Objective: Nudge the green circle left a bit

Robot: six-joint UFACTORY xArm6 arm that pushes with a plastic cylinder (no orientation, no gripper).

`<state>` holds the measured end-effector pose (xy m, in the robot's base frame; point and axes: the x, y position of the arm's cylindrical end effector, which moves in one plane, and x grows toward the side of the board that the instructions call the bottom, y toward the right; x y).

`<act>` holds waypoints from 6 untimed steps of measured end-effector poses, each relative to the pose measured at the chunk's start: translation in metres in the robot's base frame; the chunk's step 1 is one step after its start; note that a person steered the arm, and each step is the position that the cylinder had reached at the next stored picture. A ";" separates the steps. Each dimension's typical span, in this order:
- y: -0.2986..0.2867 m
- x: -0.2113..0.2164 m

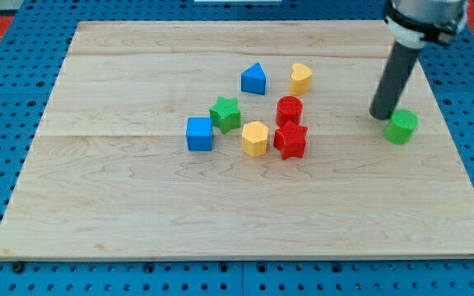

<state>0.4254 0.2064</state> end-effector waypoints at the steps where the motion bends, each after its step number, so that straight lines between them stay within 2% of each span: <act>1: 0.002 -0.031; 2: 0.038 -0.020; 3: 0.068 0.020; 5: 0.042 0.015; 6: 0.051 0.010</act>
